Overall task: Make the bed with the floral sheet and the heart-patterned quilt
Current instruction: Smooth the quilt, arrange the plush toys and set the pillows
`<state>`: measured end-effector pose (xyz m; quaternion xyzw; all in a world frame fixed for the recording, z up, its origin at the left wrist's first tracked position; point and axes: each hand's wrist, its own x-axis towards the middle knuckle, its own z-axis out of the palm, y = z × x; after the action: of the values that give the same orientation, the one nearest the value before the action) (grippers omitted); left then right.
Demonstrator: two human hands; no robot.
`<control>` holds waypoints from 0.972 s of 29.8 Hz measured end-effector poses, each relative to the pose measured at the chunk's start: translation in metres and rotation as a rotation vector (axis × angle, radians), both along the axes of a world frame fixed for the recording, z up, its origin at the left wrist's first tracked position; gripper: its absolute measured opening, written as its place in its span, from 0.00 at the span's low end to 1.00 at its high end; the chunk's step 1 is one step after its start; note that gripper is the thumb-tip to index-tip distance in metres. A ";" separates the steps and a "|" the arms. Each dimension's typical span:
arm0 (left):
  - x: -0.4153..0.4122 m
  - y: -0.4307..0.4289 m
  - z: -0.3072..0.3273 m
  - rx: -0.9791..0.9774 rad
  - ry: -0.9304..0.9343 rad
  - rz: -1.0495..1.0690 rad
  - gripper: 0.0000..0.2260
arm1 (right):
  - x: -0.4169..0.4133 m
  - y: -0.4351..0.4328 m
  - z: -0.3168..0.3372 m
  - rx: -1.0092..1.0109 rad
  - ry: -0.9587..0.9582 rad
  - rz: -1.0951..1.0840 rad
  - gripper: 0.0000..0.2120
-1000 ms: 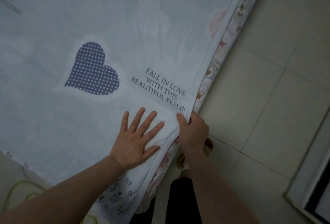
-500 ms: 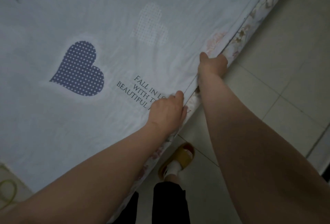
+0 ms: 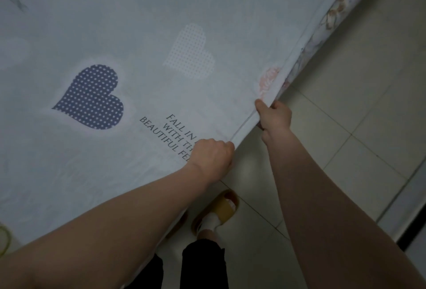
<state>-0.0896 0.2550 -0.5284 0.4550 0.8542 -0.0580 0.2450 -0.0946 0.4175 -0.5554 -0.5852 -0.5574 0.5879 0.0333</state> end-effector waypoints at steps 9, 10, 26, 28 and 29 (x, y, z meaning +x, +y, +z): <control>-0.050 0.044 0.020 0.262 0.113 0.100 0.17 | -0.028 0.025 0.027 0.100 0.065 0.119 0.13; -0.055 0.059 0.020 0.251 0.109 0.115 0.17 | -0.036 0.037 0.028 0.129 0.071 0.106 0.13; -0.033 0.108 -0.019 0.360 -0.008 0.327 0.09 | -0.057 0.150 -0.011 0.129 0.000 0.098 0.08; -0.029 0.116 -0.020 0.331 -0.059 0.314 0.11 | -0.049 0.152 -0.015 0.095 -0.012 0.055 0.07; -0.032 0.118 -0.027 0.306 -0.067 0.318 0.12 | -0.055 0.152 -0.013 0.081 -0.019 0.070 0.08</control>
<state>-0.1220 0.3732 -0.5549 0.3481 0.9055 0.1265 0.2073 -0.1491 0.5699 -0.5688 -0.5693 -0.6012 0.5599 0.0313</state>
